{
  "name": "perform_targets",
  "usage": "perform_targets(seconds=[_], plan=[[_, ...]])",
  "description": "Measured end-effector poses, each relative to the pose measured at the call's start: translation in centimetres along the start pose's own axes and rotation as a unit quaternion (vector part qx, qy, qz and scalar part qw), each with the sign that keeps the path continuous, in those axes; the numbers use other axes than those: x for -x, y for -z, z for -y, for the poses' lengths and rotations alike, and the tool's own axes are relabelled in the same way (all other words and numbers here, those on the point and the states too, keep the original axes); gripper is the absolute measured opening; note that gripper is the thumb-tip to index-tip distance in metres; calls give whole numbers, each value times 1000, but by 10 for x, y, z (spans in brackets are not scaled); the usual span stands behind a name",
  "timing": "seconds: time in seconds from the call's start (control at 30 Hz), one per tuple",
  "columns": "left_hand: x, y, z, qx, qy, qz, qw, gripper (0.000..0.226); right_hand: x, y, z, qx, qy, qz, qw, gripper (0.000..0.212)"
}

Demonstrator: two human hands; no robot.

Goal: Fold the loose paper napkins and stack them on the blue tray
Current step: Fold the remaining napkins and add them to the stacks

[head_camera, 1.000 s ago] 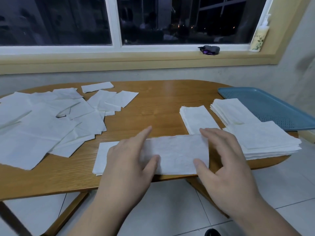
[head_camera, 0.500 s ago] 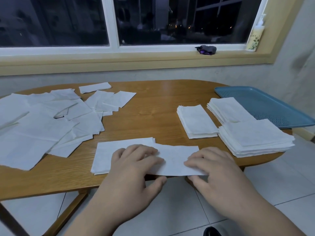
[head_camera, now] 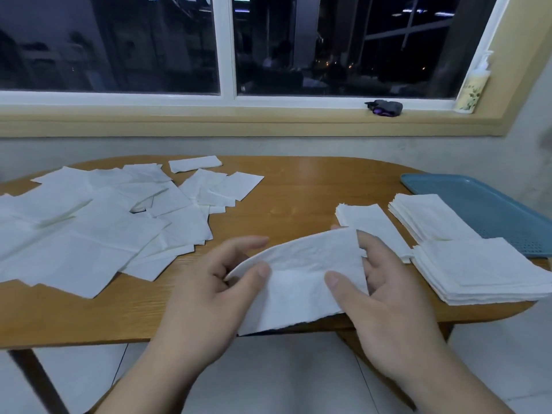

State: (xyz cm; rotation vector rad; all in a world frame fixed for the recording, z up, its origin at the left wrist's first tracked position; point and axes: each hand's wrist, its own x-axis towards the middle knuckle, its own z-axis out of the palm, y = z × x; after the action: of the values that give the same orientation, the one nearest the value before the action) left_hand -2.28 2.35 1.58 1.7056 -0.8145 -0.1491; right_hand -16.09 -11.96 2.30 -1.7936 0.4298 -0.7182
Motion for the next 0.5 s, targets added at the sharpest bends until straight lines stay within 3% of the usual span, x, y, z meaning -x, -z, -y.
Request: perform_targets(seconds=[0.13,0.3,0.5], plan=[[-10,20,12,53,75,-22,996,38,-31,-34,-2,-68,-22,-4,997,43],[-14,34,20,-36,97,-20,994,66,-45,-57,-14,-80,-50,-16,995,40],[-23,39,26,-72,81,-24,994,61,-45,-52,-28,-4,-18,-25,1000,63]])
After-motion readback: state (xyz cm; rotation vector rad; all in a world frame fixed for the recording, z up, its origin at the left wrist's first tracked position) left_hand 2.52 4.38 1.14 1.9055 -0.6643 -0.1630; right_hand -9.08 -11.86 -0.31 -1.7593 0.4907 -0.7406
